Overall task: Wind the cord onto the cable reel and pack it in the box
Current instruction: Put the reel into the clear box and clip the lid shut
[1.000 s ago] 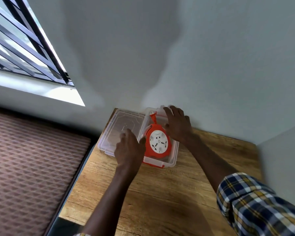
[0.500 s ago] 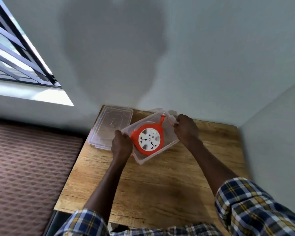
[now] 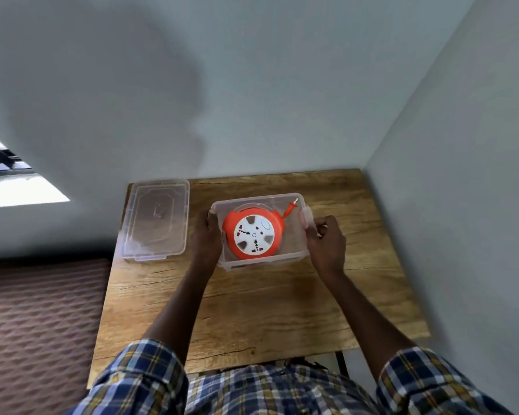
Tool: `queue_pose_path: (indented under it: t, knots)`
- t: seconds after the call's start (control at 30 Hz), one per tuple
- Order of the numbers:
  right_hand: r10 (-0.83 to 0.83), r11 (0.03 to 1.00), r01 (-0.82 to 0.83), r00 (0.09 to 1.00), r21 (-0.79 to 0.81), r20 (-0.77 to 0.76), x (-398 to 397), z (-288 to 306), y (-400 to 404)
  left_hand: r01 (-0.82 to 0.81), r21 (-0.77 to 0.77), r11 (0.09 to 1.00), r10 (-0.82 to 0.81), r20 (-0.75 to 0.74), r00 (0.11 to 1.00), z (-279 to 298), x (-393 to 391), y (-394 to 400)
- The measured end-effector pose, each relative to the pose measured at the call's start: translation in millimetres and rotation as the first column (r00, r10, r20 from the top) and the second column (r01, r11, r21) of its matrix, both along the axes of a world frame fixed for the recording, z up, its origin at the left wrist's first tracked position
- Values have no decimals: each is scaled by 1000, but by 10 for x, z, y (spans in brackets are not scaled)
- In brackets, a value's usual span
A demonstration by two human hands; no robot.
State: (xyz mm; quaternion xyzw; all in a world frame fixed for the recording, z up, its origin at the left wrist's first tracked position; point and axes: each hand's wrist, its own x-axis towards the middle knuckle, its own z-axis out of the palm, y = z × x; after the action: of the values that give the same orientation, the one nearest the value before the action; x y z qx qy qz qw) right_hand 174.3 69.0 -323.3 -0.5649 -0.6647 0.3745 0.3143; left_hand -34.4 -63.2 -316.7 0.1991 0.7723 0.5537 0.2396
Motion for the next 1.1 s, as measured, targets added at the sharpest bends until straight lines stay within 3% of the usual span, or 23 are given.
queue_pose_path:
  t: [0.2,0.27,0.33,0.47,0.6,0.77,0.83,0.93,1.0,1.1]
  knots:
    - [-38,999,37,997,16,69,-37,35,-41,-117,20,993,116,37,993,-120,-54,-44]
    - [-116,985,87,974,148,195,-93,107,-60,-210,32,977,210,-16,978,-163,-122,-130]
    - [-170,936,86,959,342,225,-226,219,-92,-297,44,954,299,-83,951,-161,-272,-261]
    - [125,872,-182,980,454,153,-827,494,-291,-480,-36,876,463,-209,861,-111,-658,-590]
    - [512,813,-505,857,289,58,-1698,716,-558,-574,-265,775,495,-311,812,-153,-938,-846]
    - [711,666,-743,660,70,241,-2692,646,-782,-495,-539,682,413,-276,868,-326,-1278,-1075]
    - [733,644,-757,574,-104,364,-3007,499,-834,-420,-599,682,349,-237,907,-417,-1391,-1144]
    - [742,662,-640,489,-390,459,-3261,245,-853,-376,-605,702,295,-234,927,-511,-1475,-1233]
    - [732,678,-588,487,-440,477,-3317,112,-871,-390,-592,705,293,-258,921,-539,-1532,-1291]
    - [684,728,-578,569,-369,458,-3286,-13,-920,-409,-543,733,311,-266,912,-544,-1600,-1365]
